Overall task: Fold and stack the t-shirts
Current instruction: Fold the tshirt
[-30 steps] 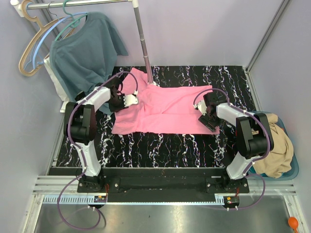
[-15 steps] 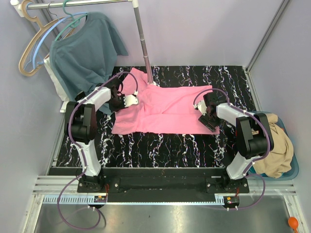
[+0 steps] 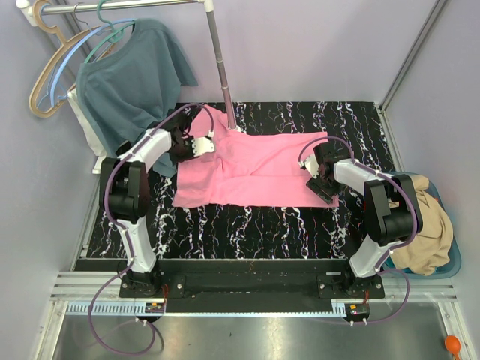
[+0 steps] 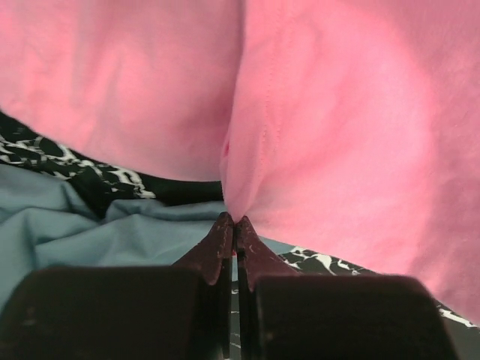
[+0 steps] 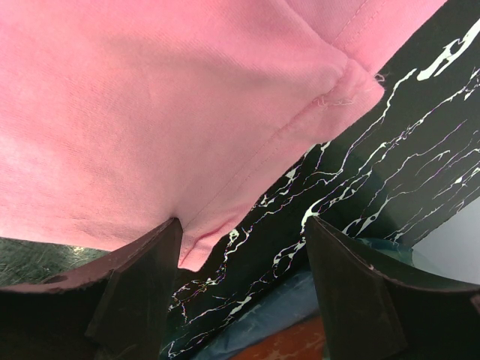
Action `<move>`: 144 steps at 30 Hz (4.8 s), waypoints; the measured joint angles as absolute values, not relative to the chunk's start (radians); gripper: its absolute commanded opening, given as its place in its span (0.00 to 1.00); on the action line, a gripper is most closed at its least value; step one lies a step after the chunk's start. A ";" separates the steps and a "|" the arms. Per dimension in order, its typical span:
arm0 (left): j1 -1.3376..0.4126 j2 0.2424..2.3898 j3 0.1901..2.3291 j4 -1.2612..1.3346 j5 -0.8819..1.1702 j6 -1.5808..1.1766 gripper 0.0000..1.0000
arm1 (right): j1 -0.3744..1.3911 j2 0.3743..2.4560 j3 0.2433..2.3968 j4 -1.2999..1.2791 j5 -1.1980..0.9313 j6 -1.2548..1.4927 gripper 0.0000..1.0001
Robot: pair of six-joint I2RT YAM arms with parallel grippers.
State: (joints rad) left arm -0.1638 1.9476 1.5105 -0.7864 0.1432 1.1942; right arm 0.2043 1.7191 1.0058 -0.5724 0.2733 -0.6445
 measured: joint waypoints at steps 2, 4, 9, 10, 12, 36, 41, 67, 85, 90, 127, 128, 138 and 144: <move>-0.177 1.946 1.529 -0.787 0.135 1.194 0.00 | 0.204 1.720 1.006 -0.572 0.273 -0.643 0.77; -0.198 1.946 1.552 -0.785 0.125 1.194 0.00 | 0.205 1.720 1.006 -0.572 0.273 -0.641 0.77; -0.253 1.946 1.596 -0.777 0.099 1.194 0.00 | 0.205 1.720 1.006 -0.572 0.276 -0.638 0.77; -0.262 1.946 1.601 -0.775 0.094 1.194 0.00 | 0.205 1.720 1.006 -0.572 0.276 -0.638 0.77; -0.281 1.946 1.610 -0.768 0.084 1.194 0.00 | 0.205 1.720 1.005 -0.572 0.277 -0.638 0.77; -0.308 1.997 1.590 -0.564 -0.105 1.191 0.97 | 0.209 1.718 0.994 -0.555 0.304 -0.638 0.77; -0.312 1.987 1.513 -0.484 -0.118 1.175 0.99 | 0.209 1.717 0.994 -0.555 0.305 -0.638 0.77; -0.381 1.433 0.982 -0.479 -0.086 1.061 0.99 | 0.210 1.722 0.918 -0.408 0.531 -0.680 0.77; -0.483 1.435 0.837 -0.526 -0.031 0.986 0.99 | 0.210 1.708 0.902 -0.389 0.536 -0.681 0.77; -0.485 1.516 0.815 -0.469 -0.048 0.995 0.99 | 0.210 1.697 0.890 -0.378 0.532 -0.685 0.77; -0.489 1.224 0.564 -0.492 -0.143 1.072 0.99 | 0.195 1.661 0.841 -0.343 0.537 -0.728 0.78; -0.488 1.221 0.568 -0.516 -0.140 1.070 0.99 | 0.193 1.658 0.840 -0.345 0.537 -0.728 0.78; -0.488 1.219 0.753 -0.631 -0.101 1.039 0.99 | 0.188 1.625 0.825 -0.416 0.523 -0.719 0.79; -0.488 1.233 0.861 -0.638 -0.056 1.014 0.99 | 0.186 1.604 0.834 -0.492 0.475 -0.693 0.84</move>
State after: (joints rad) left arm -0.4881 1.2331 0.8608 -0.6384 -0.0563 1.0142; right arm 0.1860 1.6043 0.8345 -0.4919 0.4751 -0.6930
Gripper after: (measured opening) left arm 0.987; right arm 0.802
